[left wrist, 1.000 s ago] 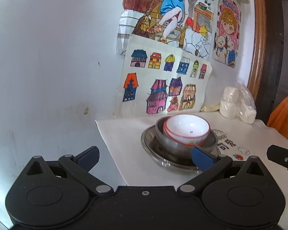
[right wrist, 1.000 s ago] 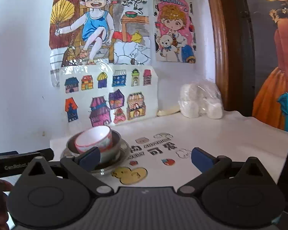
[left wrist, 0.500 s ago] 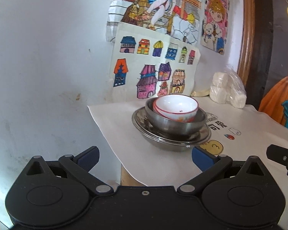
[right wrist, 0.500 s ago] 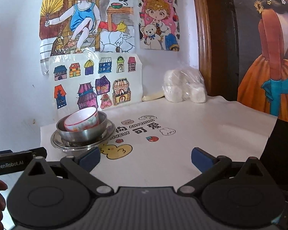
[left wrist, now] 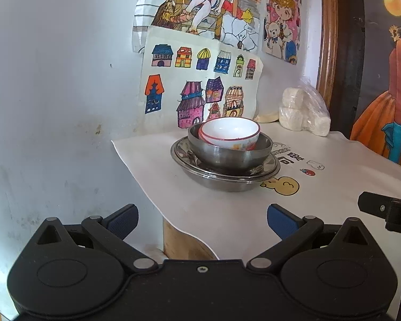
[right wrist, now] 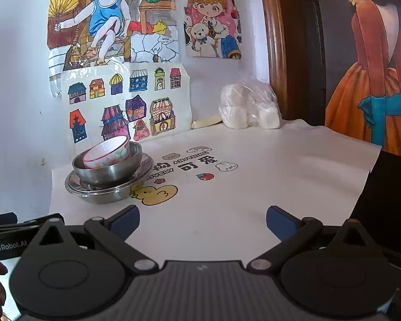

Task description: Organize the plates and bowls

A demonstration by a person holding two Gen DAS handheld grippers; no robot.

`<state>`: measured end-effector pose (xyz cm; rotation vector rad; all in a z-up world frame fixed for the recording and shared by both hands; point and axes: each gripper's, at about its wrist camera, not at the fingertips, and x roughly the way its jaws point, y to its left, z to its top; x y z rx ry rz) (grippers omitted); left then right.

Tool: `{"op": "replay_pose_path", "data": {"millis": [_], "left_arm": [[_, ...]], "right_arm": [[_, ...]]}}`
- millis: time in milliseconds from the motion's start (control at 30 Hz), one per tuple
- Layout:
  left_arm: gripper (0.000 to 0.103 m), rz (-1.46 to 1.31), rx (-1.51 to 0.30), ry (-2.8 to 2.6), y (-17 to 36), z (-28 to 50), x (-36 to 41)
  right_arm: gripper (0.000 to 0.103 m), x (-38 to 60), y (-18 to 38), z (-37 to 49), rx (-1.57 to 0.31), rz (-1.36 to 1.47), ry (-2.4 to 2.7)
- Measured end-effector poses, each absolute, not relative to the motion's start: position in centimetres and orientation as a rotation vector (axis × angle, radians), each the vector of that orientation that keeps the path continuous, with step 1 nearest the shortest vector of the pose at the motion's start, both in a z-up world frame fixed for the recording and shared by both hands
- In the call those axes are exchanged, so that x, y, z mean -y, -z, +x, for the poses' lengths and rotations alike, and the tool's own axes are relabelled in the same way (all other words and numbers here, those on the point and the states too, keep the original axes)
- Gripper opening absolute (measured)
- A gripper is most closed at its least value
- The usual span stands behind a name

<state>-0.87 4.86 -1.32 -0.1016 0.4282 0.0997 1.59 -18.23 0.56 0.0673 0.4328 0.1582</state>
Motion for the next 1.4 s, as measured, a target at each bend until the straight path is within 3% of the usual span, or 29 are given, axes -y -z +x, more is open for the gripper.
{"op": "replay_pose_path", "data": {"millis": [1400], "left_arm": [[0.102,-0.071,-0.446,-0.076,1.7,0.1,-4.0]], "right_arm": [[0.103,18.2,0.5,2.5,-0.487,0.08,-0.158]]}}
